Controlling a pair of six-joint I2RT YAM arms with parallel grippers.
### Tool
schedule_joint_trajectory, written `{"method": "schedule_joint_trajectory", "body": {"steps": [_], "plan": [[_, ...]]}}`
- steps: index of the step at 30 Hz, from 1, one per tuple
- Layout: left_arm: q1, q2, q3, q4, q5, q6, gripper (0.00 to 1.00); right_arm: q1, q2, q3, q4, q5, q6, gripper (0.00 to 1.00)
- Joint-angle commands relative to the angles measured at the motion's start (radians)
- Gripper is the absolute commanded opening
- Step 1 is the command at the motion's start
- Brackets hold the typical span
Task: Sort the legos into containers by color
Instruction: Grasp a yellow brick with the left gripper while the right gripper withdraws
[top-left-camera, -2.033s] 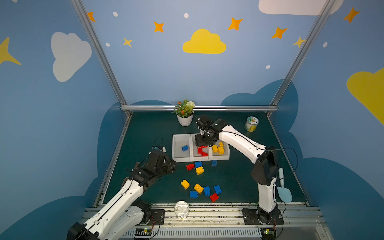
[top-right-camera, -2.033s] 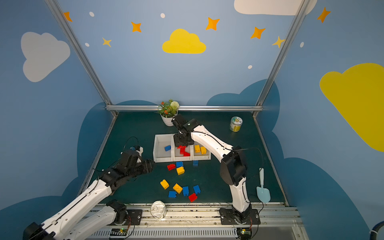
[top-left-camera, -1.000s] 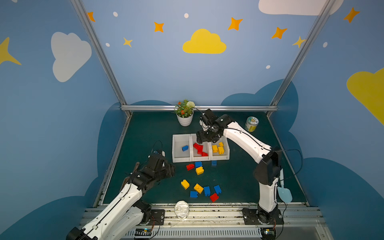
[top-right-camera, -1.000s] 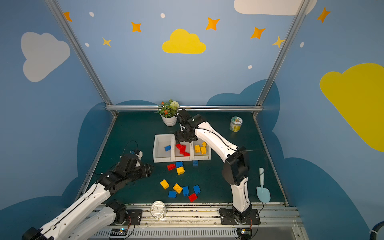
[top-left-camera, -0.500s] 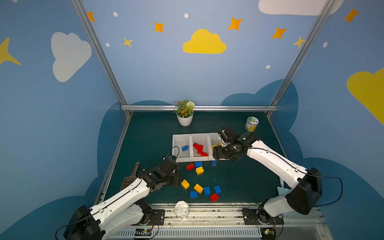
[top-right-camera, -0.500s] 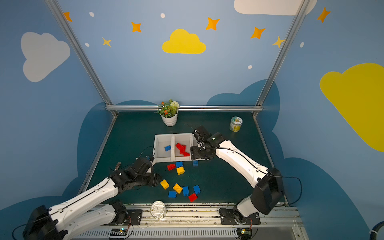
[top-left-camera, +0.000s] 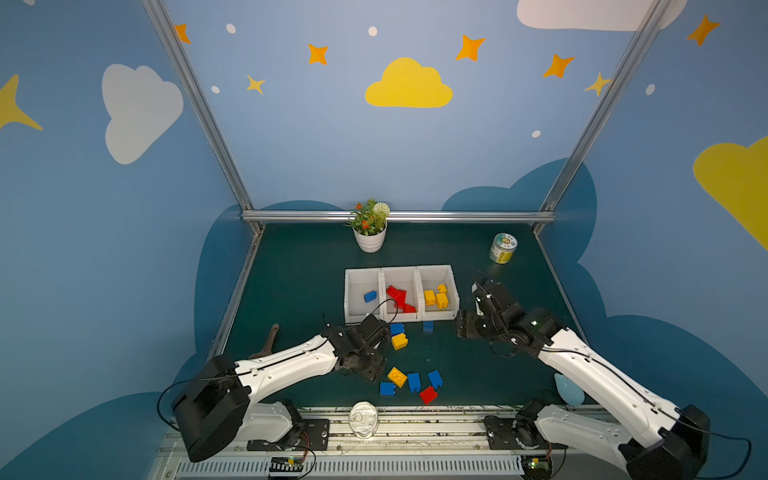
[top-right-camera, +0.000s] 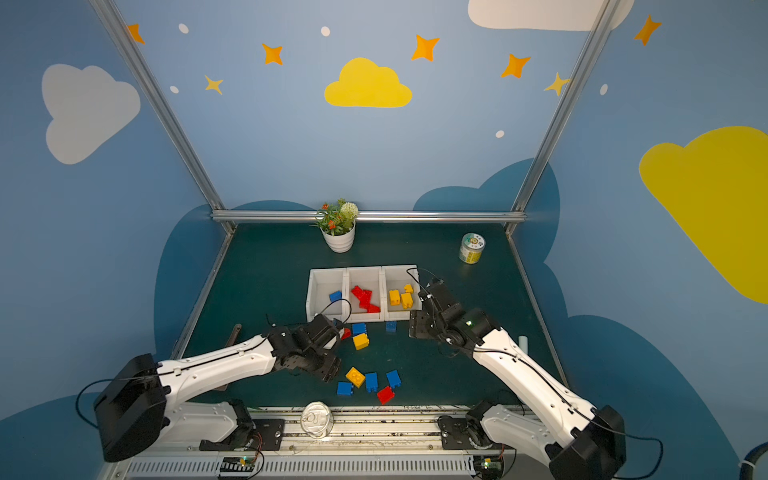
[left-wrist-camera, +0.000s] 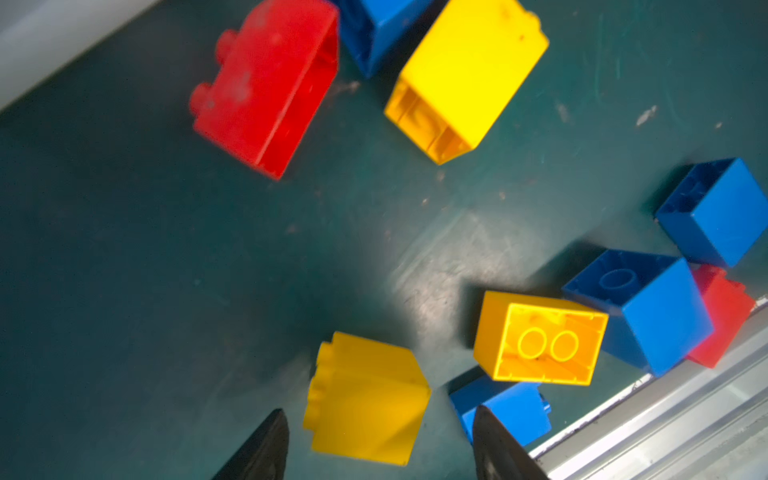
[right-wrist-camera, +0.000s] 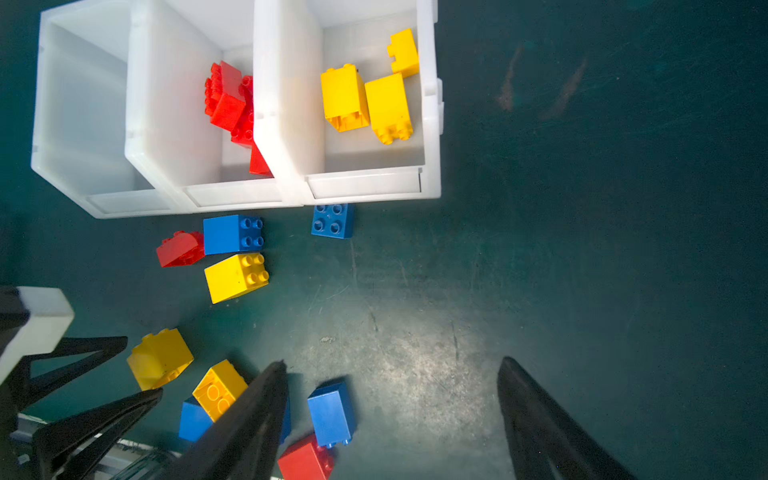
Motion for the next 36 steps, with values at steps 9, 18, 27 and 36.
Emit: {"method": "schedule_joint_trajectory", "body": {"steps": [9,18,27,36], "plan": [[-0.029,0.144,0.083,-0.088,-0.043,0.027,0.62,-0.010,-0.083,-0.051,0.015,0.045,0.044,0.80],[-0.029,0.181,0.090,-0.082,-0.069,0.003,0.47,-0.010,-0.090,-0.049,0.003,0.046,0.045,0.79],[-0.029,0.169,0.113,-0.077,-0.064,-0.002,0.38,-0.010,-0.115,-0.049,-0.025,0.055,0.047,0.79],[-0.008,0.172,0.317,-0.055,-0.111,0.015,0.37,-0.019,-0.150,-0.048,-0.040,0.057,0.020,0.79]]}}
